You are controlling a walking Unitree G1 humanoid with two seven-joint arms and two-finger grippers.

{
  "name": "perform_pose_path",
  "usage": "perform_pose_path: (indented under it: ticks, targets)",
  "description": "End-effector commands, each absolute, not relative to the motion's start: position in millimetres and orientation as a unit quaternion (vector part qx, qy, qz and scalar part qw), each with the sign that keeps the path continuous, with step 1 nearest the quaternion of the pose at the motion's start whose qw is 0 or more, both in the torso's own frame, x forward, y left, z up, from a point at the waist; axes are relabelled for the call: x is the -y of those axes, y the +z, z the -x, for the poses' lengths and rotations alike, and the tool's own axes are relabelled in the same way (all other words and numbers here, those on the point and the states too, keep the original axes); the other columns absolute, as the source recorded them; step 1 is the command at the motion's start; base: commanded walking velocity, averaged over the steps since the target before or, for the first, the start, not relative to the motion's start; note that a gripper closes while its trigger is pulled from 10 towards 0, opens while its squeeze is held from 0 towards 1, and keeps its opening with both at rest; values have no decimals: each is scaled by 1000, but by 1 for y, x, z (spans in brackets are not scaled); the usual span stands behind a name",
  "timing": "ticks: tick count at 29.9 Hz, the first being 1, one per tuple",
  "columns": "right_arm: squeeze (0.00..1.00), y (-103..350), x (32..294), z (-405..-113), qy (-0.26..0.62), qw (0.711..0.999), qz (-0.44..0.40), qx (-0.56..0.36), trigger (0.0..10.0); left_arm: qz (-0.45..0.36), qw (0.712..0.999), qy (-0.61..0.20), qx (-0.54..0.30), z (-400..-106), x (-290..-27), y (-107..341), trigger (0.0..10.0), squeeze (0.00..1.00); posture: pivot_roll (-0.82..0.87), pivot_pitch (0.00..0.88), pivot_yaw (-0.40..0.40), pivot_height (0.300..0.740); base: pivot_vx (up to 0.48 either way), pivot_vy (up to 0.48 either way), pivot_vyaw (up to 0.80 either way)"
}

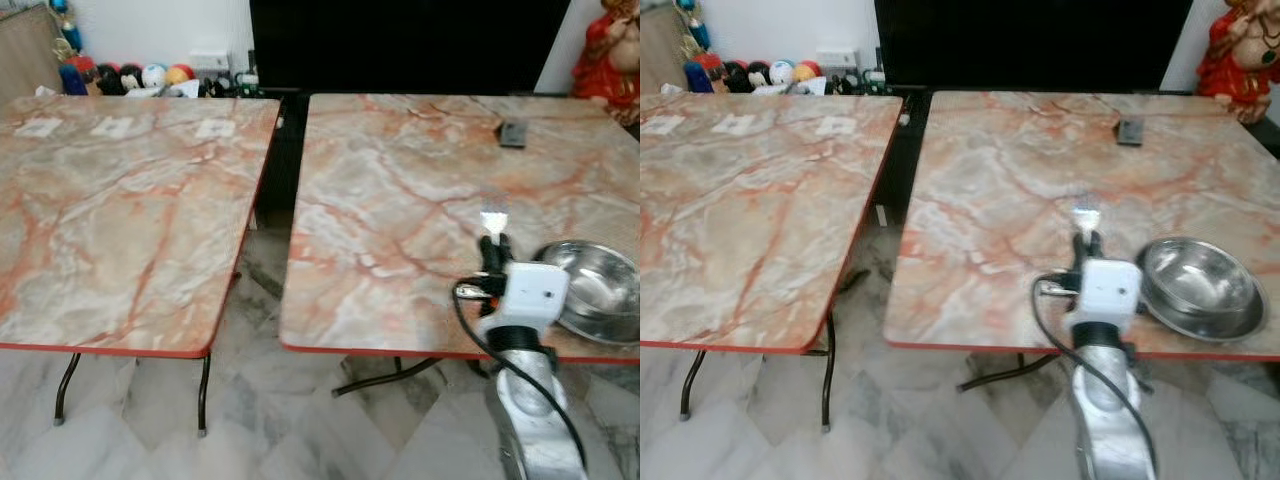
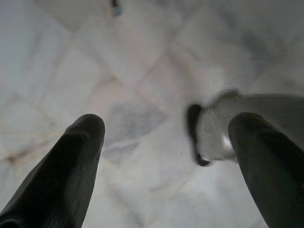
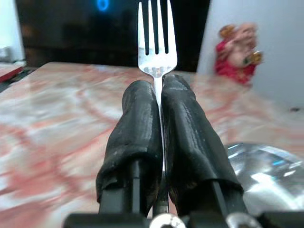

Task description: Setting the table

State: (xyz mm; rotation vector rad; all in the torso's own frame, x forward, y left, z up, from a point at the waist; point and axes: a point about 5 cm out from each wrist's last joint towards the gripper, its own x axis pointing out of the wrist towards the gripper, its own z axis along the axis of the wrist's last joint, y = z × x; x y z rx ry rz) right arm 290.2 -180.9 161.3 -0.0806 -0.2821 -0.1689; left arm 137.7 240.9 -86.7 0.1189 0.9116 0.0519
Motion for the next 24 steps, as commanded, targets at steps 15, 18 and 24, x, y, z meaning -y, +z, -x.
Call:
perform_pose_path:
  ticks: [15,18,24]
  targets:
    - [0,164,173,-292,-74,985,32,151,10000,-71,887,18,-456,-130,-243,-89,10000,0,-11,53,5,740,0,-402,0]
    - [0,164,172,-291,-75,985,32,151,10000,-72,886,18,-458,-130,-245,-89,10000,0,-11,49,6,740,0,-404,0]
    - [0,164,172,-291,-75,985,31,151,10000,-76,884,23,-462,-128,-250,-88,10000,0,-10,50,7,740,0,-231,0]
